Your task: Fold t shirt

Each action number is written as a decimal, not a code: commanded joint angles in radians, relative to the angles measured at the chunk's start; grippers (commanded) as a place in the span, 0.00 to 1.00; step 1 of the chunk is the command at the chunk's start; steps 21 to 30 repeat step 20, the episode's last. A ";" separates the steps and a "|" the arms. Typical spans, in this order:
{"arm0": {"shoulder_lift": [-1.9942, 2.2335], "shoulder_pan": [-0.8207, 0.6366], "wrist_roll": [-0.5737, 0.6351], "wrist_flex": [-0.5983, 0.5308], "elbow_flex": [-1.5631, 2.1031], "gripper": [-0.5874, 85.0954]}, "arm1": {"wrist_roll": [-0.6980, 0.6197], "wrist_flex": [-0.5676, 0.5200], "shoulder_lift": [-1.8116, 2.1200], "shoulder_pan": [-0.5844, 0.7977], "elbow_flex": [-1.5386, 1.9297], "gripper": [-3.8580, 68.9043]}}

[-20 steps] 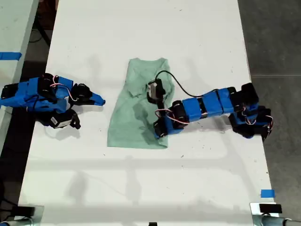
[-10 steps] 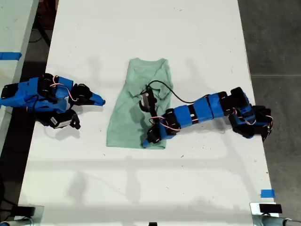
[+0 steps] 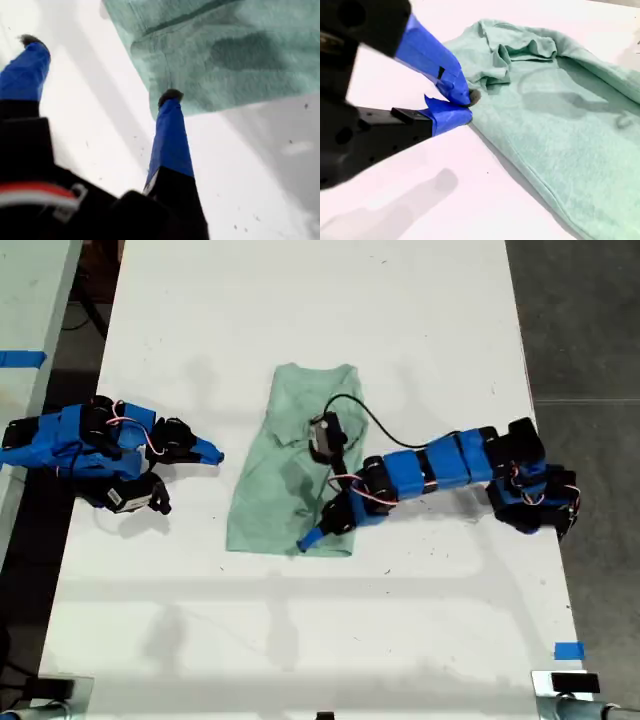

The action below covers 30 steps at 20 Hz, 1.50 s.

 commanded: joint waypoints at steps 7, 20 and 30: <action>0.005 0.008 0.006 -0.008 0.023 0.01 | 0.325 0.256 0.881 0.017 0.515 0.48; 0.005 0.003 0.006 -0.008 0.023 0.01 | 0.408 -0.002 1.753 -0.038 1.491 0.43; 0.005 0.003 0.006 -0.008 0.023 0.01 | 0.408 -0.002 1.753 -0.038 1.491 0.43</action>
